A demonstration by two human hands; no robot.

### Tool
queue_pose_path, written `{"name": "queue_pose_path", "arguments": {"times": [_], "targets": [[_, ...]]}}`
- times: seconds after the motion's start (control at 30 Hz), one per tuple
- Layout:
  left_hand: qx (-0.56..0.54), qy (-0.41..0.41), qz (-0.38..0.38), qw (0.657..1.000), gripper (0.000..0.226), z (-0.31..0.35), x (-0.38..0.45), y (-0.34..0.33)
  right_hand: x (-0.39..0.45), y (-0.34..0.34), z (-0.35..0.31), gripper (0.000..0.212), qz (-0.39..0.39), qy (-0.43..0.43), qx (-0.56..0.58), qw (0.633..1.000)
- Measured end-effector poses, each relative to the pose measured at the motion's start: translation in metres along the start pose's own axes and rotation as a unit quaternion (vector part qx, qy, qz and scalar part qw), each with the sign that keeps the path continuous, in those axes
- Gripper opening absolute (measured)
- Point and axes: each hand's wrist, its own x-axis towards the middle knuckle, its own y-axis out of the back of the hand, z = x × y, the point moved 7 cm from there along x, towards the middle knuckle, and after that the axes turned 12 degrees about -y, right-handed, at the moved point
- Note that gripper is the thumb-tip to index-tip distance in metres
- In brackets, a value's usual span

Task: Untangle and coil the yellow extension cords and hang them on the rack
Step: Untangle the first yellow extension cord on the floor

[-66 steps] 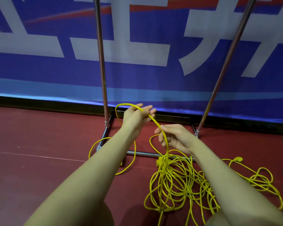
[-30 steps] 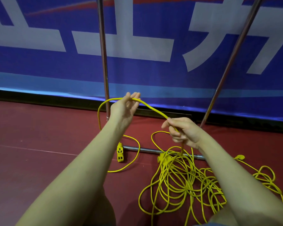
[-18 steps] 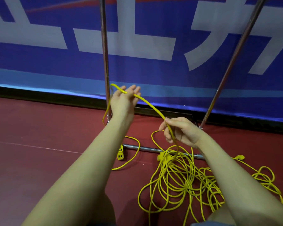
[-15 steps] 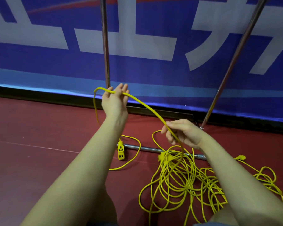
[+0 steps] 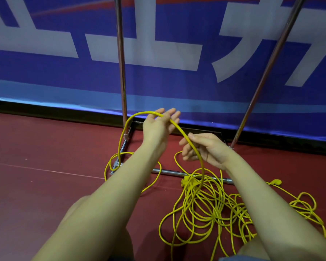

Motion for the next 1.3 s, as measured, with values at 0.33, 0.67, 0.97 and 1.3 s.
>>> {"name": "queue_pose_path", "arguments": {"times": [0.33, 0.67, 0.97, 1.3], "targets": [[-0.048, -0.008, 0.053, 0.997, 0.030, 0.009, 0.012, 0.016, -0.001, 0.017, 0.005, 0.025, 0.039, 0.017, -0.033, 0.999], [0.001, 0.051, 0.022, 0.998, 0.037, -0.012, -0.004, 0.001, -0.002, 0.008, 0.000, 0.028, 0.035, 0.005, 0.000, 0.999], [-0.016, 0.076, 0.013, 0.997, 0.016, -0.011, 0.006, 0.009, -0.007, 0.018, 0.003, 0.024, 0.041, 0.001, -0.018, 0.999], [0.032, 0.007, 0.006, 0.999, 0.044, 0.000, 0.006, 0.002, -0.007, 0.003, -0.004, 0.027, 0.007, 0.004, -0.008, 1.000]]}}
